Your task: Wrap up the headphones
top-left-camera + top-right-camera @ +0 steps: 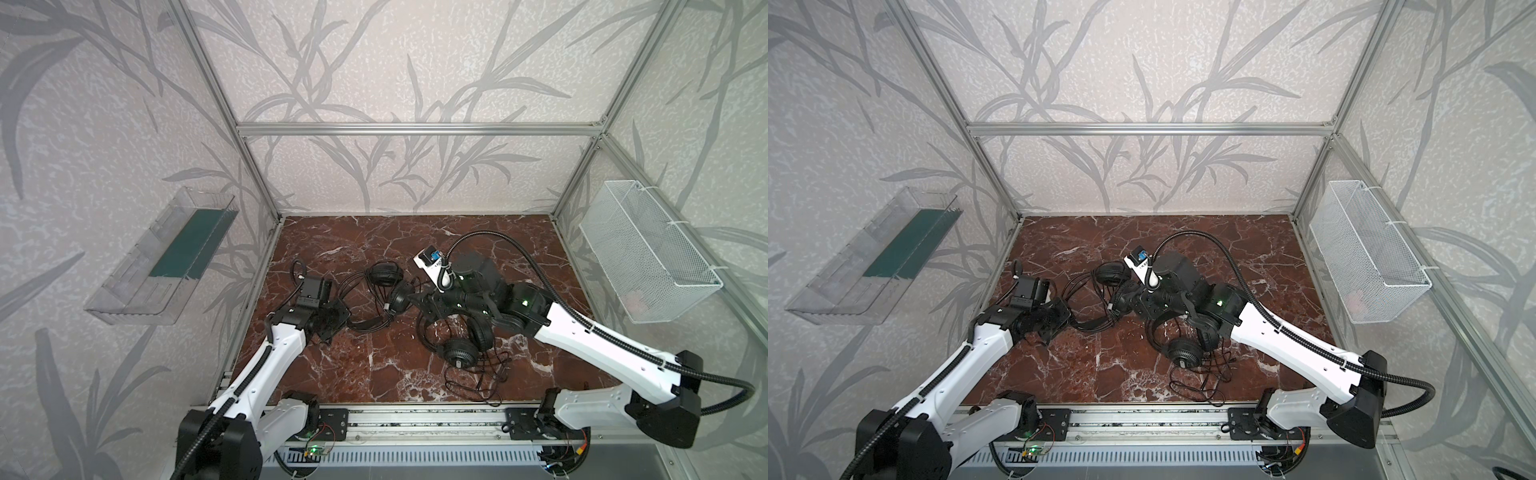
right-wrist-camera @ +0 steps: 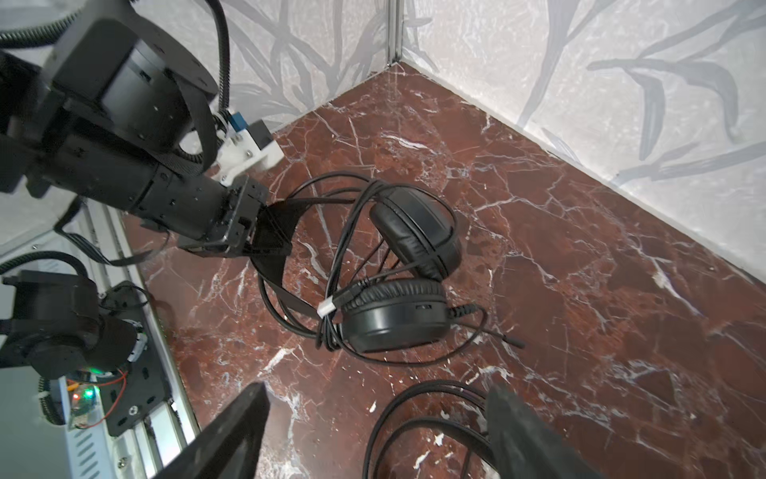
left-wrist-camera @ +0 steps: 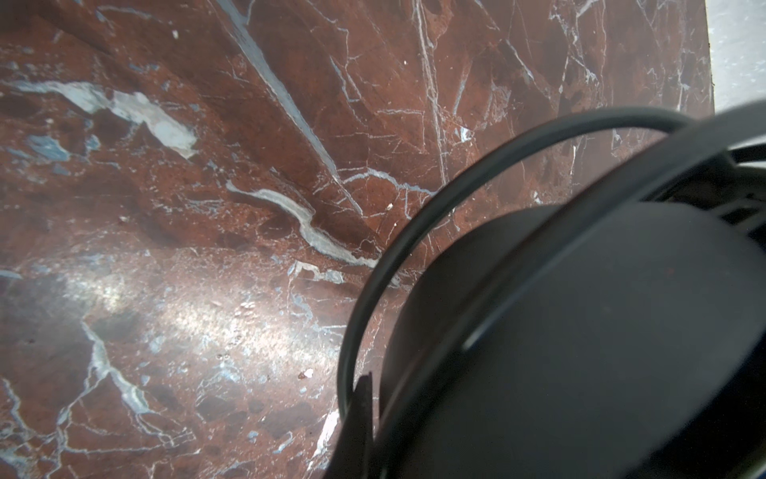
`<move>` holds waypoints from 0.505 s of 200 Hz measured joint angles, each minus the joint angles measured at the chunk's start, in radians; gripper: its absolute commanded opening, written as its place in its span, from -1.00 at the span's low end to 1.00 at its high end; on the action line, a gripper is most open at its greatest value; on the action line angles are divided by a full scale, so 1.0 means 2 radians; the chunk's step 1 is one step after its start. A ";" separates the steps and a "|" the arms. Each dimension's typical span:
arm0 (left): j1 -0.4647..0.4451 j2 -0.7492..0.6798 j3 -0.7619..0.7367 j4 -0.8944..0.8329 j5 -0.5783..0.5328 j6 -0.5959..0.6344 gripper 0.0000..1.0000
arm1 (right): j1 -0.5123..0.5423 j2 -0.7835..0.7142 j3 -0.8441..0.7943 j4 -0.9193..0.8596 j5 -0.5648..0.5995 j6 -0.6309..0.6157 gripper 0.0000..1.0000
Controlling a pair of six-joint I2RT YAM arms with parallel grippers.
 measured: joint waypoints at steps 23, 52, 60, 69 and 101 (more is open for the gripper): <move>0.006 0.022 0.000 0.007 -0.002 0.002 -1.00 | -0.003 -0.008 -0.023 0.000 0.012 0.005 0.74; 0.016 0.046 0.003 0.011 -0.007 0.008 -1.00 | -0.005 -0.014 -0.043 0.001 0.019 0.009 0.76; 0.019 0.053 0.006 0.011 -0.008 0.010 -1.00 | -0.005 -0.014 -0.047 0.001 0.020 0.011 0.76; 0.023 0.062 0.011 0.013 -0.007 0.011 -1.00 | -0.005 -0.016 -0.051 0.001 0.021 0.011 0.77; 0.039 0.096 0.024 0.026 -0.002 0.015 -1.00 | -0.005 -0.020 -0.063 0.004 0.021 0.018 0.77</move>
